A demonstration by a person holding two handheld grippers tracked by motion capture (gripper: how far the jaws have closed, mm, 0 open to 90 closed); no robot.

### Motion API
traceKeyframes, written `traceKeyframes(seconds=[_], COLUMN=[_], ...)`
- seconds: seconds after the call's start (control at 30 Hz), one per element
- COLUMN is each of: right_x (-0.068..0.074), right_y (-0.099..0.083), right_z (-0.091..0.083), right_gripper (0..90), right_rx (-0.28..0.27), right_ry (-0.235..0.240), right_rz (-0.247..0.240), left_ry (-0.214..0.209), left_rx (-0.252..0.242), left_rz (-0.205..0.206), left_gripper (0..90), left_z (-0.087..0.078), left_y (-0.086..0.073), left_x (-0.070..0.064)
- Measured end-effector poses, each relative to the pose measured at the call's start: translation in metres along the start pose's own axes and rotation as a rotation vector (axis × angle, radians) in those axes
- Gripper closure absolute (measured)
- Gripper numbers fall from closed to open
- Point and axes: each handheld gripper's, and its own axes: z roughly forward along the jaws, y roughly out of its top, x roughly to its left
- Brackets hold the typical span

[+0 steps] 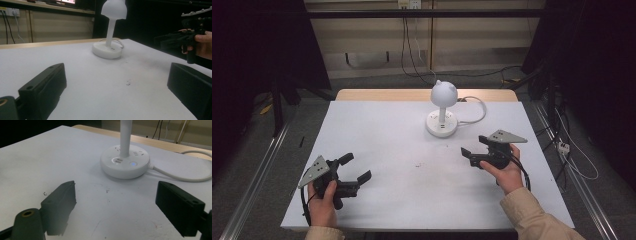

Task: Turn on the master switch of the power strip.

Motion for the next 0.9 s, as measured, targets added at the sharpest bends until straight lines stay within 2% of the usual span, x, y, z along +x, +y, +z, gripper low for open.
traceKeyframes(seconds=[0.9], right_x=[0.0], right_y=[-0.026], right_z=[-0.03], right_gripper=[15.2], right_rx=[0.006], right_ry=[0.021], right_rz=[-0.031], left_ry=[-0.002], left_rx=[0.006], left_rz=[0.004], left_gripper=[1.9], left_z=[0.002], left_y=[0.0], left_x=[-0.002])
